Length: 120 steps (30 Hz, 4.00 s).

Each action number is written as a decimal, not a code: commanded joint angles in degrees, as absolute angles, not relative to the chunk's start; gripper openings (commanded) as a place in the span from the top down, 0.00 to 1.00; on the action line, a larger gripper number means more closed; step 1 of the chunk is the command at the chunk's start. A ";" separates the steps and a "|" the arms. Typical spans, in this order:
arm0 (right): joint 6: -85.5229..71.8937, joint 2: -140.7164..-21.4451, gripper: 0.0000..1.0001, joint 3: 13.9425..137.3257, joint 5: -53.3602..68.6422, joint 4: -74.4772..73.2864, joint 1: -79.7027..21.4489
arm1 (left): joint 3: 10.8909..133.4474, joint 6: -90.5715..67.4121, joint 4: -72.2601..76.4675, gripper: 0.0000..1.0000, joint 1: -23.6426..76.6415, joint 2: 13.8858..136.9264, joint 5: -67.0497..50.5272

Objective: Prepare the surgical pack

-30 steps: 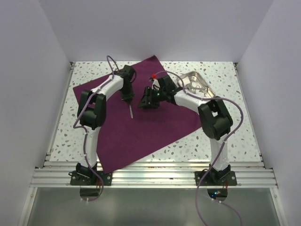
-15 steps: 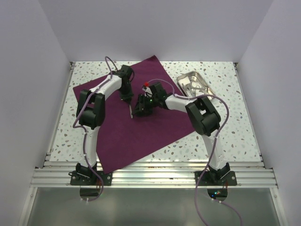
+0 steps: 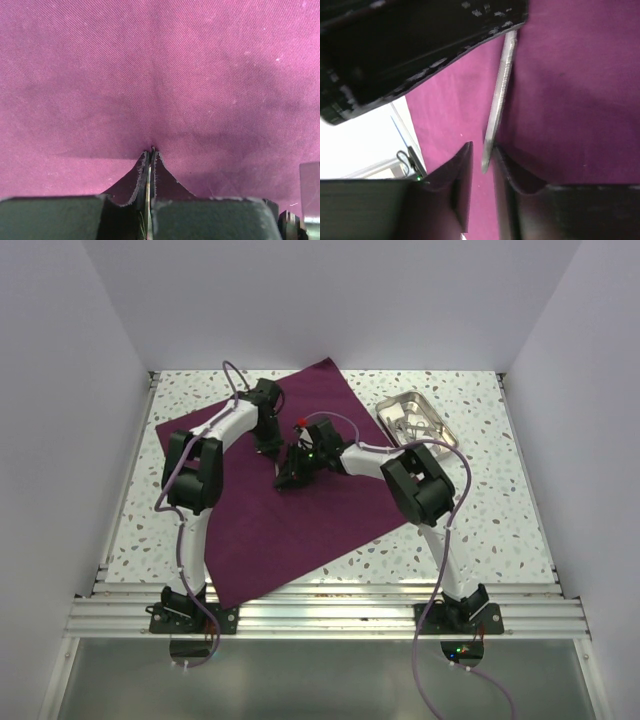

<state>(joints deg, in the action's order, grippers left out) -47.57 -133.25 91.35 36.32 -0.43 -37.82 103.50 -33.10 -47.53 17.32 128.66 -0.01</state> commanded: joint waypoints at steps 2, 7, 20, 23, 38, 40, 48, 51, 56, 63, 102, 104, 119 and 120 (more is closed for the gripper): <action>-47.64 -133.42 0.83 93.08 34.19 -1.39 -37.97 | 102.48 -31.03 -45.79 1.00 16.70 125.95 -1.67; -44.83 -131.23 1.00 93.60 32.71 -6.23 -37.79 | 102.13 -30.41 -45.97 0.64 15.47 124.55 -1.06; -24.79 -113.92 1.00 93.69 21.89 -33.22 -27.87 | 97.21 -27.78 -43.51 0.21 12.83 118.22 0.53; -20.14 -110.22 1.00 95.18 15.66 -37.69 -21.81 | 96.33 -26.37 -42.01 0.21 12.83 117.77 -1.75; -1.32 -120.41 1.00 106.52 -0.09 -48.43 -8.44 | 88.17 -20.39 -38.50 0.01 12.92 110.31 -4.48; -1.32 -121.37 1.00 107.14 1.39 -48.69 -7.91 | 87.28 -20.30 -37.54 0.01 12.92 109.87 -4.48; -3.07 -126.12 0.81 109.25 0.18 -51.33 -7.30 | 88.76 -20.74 -37.97 0.01 12.92 110.39 -1.07; -5.26 -125.42 0.48 108.63 -4.38 -51.33 -7.12 | 89.38 -21.62 -38.85 0.01 12.92 109.34 2.52; -13.25 -119.81 0.39 103.03 -9.31 -50.89 -4.49 | 87.46 -23.11 -39.38 0.01 13.01 107.23 3.96; -30.56 -113.03 0.43 95.45 -9.76 -51.94 -2.02 | 84.82 -18.99 -40.34 0.01 13.71 108.72 -1.13; -44.39 -115.58 1.00 89.20 -2.90 -46.75 6.77 | 81.30 -13.79 -38.41 0.18 32.17 111.00 -23.28; -43.60 -114.27 1.00 90.17 -1.50 -47.72 7.38 | 82.00 -14.85 -38.85 0.19 32.26 113.10 -24.34; -43.24 -98.44 1.00 91.93 7.47 -52.03 8.00 | 89.99 -28.91 -34.28 0.17 34.98 129.19 -35.94; -43.50 -97.39 1.00 91.85 8.17 -51.94 8.00 | 92.35 -29.61 -34.10 0.16 35.33 130.16 -36.73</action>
<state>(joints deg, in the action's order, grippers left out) -42.37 -103.28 90.04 1.50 -52.97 8.29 90.30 -26.04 -38.68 33.10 123.81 -35.03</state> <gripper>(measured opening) 0.085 0.828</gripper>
